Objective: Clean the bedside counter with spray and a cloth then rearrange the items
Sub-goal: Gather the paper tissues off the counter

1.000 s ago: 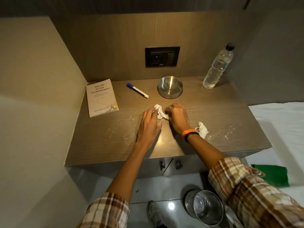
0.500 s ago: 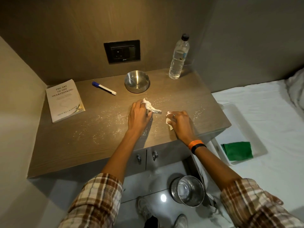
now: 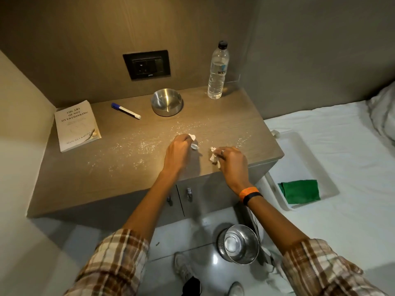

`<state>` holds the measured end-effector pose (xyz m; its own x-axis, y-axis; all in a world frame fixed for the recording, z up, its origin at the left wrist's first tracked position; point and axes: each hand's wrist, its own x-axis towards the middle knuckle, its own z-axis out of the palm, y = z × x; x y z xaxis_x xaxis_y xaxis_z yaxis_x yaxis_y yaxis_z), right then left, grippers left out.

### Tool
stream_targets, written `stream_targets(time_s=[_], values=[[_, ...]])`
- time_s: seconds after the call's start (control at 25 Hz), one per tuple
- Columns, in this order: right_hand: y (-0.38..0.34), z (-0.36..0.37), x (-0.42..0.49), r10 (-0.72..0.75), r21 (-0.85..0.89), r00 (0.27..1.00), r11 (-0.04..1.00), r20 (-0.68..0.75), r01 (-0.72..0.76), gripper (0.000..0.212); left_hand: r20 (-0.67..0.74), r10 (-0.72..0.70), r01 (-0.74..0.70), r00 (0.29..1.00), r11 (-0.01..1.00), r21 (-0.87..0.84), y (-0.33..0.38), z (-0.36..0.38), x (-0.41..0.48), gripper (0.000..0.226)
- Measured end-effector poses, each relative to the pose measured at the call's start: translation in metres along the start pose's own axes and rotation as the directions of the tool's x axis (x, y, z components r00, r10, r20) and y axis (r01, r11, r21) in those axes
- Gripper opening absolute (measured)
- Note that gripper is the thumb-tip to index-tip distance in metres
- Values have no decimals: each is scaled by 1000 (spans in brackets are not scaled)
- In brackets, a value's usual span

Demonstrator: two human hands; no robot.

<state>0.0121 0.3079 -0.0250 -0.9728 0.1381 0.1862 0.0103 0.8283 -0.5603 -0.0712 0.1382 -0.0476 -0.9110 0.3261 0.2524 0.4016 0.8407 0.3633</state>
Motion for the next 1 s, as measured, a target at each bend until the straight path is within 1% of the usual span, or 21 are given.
stream_targets(time_s=[0.04, 0.12, 0.16, 0.2, 0.24, 0.28, 0.32, 0.36, 0.44, 0.52, 0.6, 0.68, 0.72, 0.8, 0.88, 0.92, 0.96, 1.0], values=[[9, -7, -13, 4, 59, 1000, 998, -31, -2, 21, -67, 4, -7, 998, 999, -48, 13, -1, -18, 25], [31, -15, -44, 13, 151, 998, 988, -68, -3, 21, -181, -46, 4, 982, 974, -225, 43, 4, -60, 22], [45, -17, -64, 24, 189, 997, 982, -79, -8, 21, -201, -69, 9, 977, 958, -287, 62, 13, -85, 20], [62, -16, -86, 42, 216, 996, 976, -84, -23, 22, -189, -93, 27, 978, 946, -323, 80, 27, -109, 20], [81, -11, -107, 70, 236, 995, 970, -73, -51, 23, -148, -123, 61, 981, 929, -364, 96, 47, -132, 20], [102, -3, -128, 113, 246, 993, 964, -41, -99, 23, -81, -175, 127, 981, 903, -410, 109, 71, -152, 19], [124, 10, -146, 172, 247, 985, 954, 12, -169, 23, 4, -247, 221, 969, 859, -462, 120, 99, -169, 18], [147, 25, -162, 242, 234, 967, 938, 79, -254, 22, 112, -316, 329, 942, 809, -487, 129, 131, -184, 16], [190, 59, -187, 378, 163, 904, 897, 198, -411, 20, 293, -422, 513, 858, 722, -464, 139, 193, -205, 13], [242, 104, -213, 482, 21, 823, 860, 300, -511, 21, 420, -496, 646, 760, 650, -401, 143, 270, -228, 17], [296, 156, -235, 523, -100, 762, 843, 383, -528, 22, 511, -537, 729, 671, 605, -320, 138, 349, -253, 22], [343, 207, -253, 543, -185, 718, 834, 435, -519, 25, 562, -544, 756, 623, 603, -255, 126, 427, -278, 26], [364, 229, -260, 549, -205, 697, 830, 461, -519, 27, 577, -540, 755, 612, 617, -222, 119, 459, -290, 29], [397, 267, -274, 559, -182, 654, 813, 509, -554, 34, 602, -526, 737, 601, 657, -162, 104, 513, -313, 39], [426, 294, -292, 551, -170, 639, 812, 536, -558, 44, 629, -502, 745, 593, 638, -194, 93, 546, -334, 53], [435, 302, -300, 538, -189, 642, 826, 547, -532, 49, 623, -480, 726, 618, 652, -218, 89, 553, -343, 58], [441, 306, -306, 524, -214, 648, 840, 552, -498, 54, 606, -448, 684, 658, 691, -232, 86, 554, -349, 63], [441, 307, -311, 508, -223, 669, 855, 543, -468, 57, 574, -408, 616, 709, 755, -224, 84, 550, -354, 65]])
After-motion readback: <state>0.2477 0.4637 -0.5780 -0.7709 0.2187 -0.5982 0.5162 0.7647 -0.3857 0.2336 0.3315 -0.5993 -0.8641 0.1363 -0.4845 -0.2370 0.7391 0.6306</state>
